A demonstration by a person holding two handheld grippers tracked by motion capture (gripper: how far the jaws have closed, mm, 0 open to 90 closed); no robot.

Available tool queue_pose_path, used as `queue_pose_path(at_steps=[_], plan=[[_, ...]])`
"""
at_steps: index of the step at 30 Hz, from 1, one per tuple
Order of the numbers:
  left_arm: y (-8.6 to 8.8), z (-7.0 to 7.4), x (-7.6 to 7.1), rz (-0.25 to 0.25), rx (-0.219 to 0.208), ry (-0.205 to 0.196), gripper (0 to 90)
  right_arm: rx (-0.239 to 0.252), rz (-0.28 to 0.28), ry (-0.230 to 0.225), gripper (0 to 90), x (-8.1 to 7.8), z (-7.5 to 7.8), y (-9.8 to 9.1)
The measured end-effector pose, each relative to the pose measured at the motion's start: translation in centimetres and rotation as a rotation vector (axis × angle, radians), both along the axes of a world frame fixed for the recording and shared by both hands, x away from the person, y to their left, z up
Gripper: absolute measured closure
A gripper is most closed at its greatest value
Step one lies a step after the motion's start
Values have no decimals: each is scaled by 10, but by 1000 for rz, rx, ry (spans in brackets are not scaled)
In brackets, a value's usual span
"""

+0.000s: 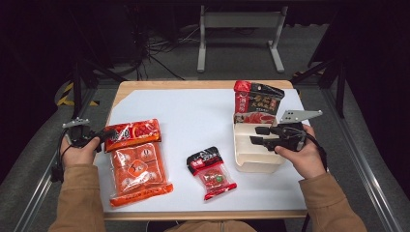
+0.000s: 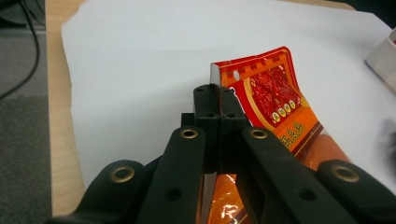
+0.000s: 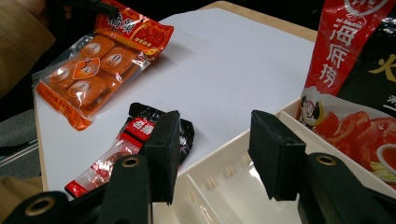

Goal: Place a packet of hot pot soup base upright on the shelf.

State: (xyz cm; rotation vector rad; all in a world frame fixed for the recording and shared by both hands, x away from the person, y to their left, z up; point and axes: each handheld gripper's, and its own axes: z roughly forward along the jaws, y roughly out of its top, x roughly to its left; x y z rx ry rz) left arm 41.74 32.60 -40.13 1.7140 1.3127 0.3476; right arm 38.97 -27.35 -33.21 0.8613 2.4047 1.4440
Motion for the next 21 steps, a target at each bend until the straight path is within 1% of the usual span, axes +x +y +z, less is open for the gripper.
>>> queue_pose_path(at_steps=[1,2,4,8,11,14,18,19,21], plan=[[-3,5,-2,-3,0,-17,897,1,-4,0,533,0,0,0],[-5,9,-4,-2,6,-27,896,0,-7,0,533,0,1,-1],[-8,17,-7,-6,5,-52,897,5,-9,2,533,-1,1,-2],[-17,35,-15,-26,7,-114,897,11,-13,3,537,-2,3,-3],[-23,46,-21,-43,18,-147,897,14,-14,2,537,-2,4,-4],[-28,55,-26,-58,11,-182,897,16,-17,3,537,-2,5,-5],[-32,67,-33,-91,-20,-215,897,21,-22,2,537,-2,6,-7],[-32,68,-34,-101,-32,-217,897,23,-23,1,537,-2,6,-7],[-33,72,-37,-126,-69,-230,897,27,-23,1,537,-3,6,-8]])
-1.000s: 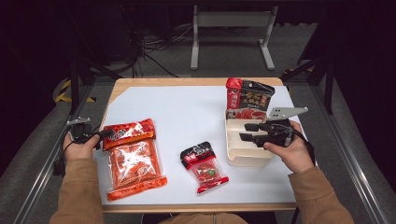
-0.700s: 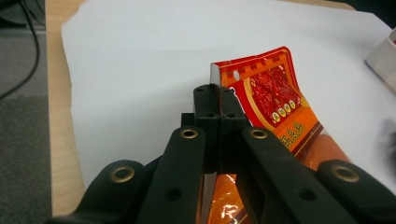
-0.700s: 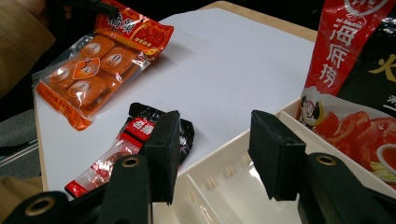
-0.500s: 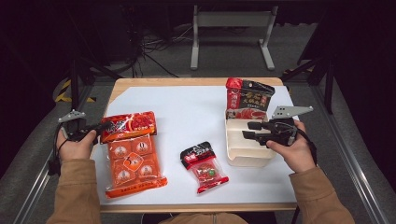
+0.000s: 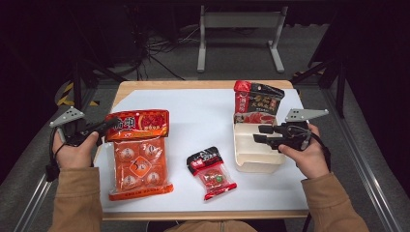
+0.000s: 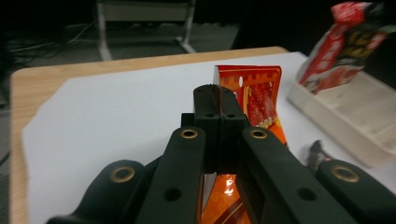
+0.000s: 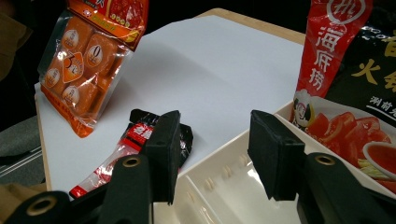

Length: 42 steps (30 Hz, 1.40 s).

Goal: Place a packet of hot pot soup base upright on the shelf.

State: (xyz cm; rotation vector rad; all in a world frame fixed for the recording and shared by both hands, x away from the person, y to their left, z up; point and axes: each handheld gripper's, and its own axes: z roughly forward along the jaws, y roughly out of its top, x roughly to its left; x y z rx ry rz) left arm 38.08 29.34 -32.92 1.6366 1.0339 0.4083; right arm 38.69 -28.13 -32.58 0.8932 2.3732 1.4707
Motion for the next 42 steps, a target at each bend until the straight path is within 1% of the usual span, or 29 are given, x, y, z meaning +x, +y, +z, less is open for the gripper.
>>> queue_pose_path(at_steps=[2,3,4,7,10,11,13,16,20,21,22,24,27,31,33,35,37,39,42], plan=[[-1,4,-3,-18,-14,-10,897,1,-1,-1,537,0,0,-1],[-1,6,-4,-25,-13,-15,897,1,-3,-1,537,0,0,-1],[-3,9,-6,-36,-23,-23,897,1,-2,-1,537,0,0,-1],[-7,14,-10,-54,-16,-52,898,2,-5,1,537,0,0,-1],[-11,19,-14,-68,-13,-74,898,1,-4,3,536,0,0,-1],[-11,19,-14,-68,-13,-74,898,1,-3,5,536,0,0,-1],[-15,24,-17,-86,-14,-91,898,0,-4,5,536,0,0,-1],[-21,30,-22,-111,-3,-117,898,3,-6,1,536,0,1,-1],[-33,44,-33,-164,27,-171,899,3,-5,-1,536,-1,2,-1],[-35,47,-36,-176,31,-174,899,4,-2,-1,536,-1,2,0],[-35,47,-36,-176,31,-174,898,4,-2,-1,536,-1,2,0],[-42,56,-45,-209,45,-202,899,6,5,-1,535,-1,3,1],[-50,64,-55,-254,48,-228,899,10,9,-2,535,-2,4,2],[-60,72,-64,-310,54,-262,899,13,15,-8,535,-3,5,4],[-65,76,-68,-332,71,-280,899,14,17,-12,533,-3,6,4],[-67,78,-70,-334,76,-285,899,16,22,-12,532,-3,6,5],[-70,80,-72,-335,89,-302,900,28,38,-7,529,-4,7,6],[-70,81,-71,-333,88,-311,899,28,46,-11,528,-5,7,8],[-72,82,-68,-336,67,-315,900,30,55,-21,523,-6,8,11]])
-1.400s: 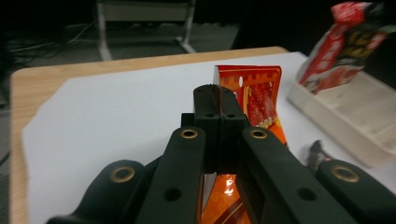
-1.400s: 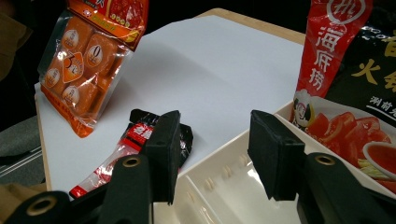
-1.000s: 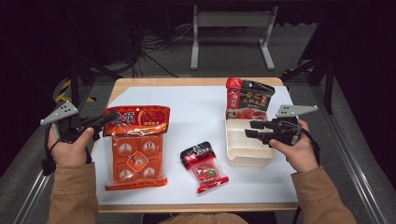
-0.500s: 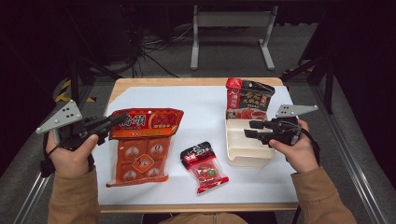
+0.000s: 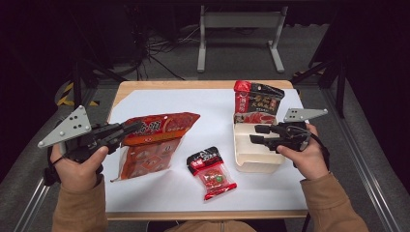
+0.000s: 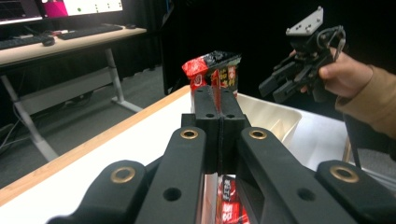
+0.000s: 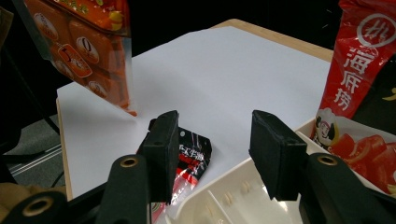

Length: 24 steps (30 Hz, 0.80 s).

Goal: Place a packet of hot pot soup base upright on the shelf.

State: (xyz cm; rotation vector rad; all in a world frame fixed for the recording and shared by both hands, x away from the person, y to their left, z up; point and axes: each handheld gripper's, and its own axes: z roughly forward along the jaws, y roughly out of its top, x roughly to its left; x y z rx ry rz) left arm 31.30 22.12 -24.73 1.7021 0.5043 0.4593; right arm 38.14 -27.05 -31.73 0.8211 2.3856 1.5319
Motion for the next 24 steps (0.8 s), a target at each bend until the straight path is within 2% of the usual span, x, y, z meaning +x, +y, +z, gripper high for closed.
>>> queue_pose_path(at_steps=[6,12,14,18,24], plan=[[-6,2,3,-35,-50,-17,899,15,29,-34,493,-2,2,8],[-14,4,9,-75,-54,-32,900,53,80,-83,460,-4,5,19],[-20,4,13,-96,-63,-33,900,74,117,-117,452,-6,5,29],[-26,2,17,-111,-78,-27,900,85,139,-138,439,-6,5,39],[-36,2,24,-133,-71,-50,900,94,149,-154,405,-2,2,53]])
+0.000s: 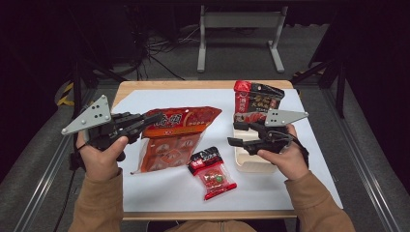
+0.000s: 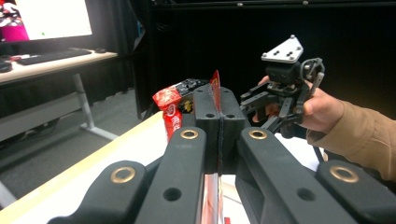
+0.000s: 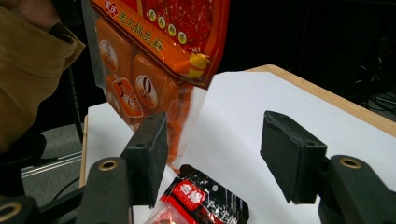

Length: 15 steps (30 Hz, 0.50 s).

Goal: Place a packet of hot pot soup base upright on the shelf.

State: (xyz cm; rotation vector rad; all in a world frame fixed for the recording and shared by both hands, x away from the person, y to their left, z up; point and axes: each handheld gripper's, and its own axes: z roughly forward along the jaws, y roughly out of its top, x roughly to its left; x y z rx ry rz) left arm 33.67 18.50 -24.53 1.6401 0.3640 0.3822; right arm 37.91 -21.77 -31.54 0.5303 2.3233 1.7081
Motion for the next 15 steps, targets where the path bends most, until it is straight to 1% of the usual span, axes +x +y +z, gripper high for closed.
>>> queue_pose_path(at_steps=[1,5,7,8,11,15], plan=[[-2,0,1,-6,-2,-3,900,9,1,-5,374,2,-2,5],[-6,0,3,-16,-18,0,900,18,1,-17,349,5,-5,11],[-7,0,4,-21,-16,-1,900,19,4,-22,334,7,-8,16],[-8,-1,4,-22,-23,1,900,20,10,-20,331,8,-9,19],[-9,-2,5,-29,-25,4,900,27,34,-24,320,10,-13,27],[-11,-2,4,-41,-16,-5,900,37,62,-26,316,11,-17,38]])
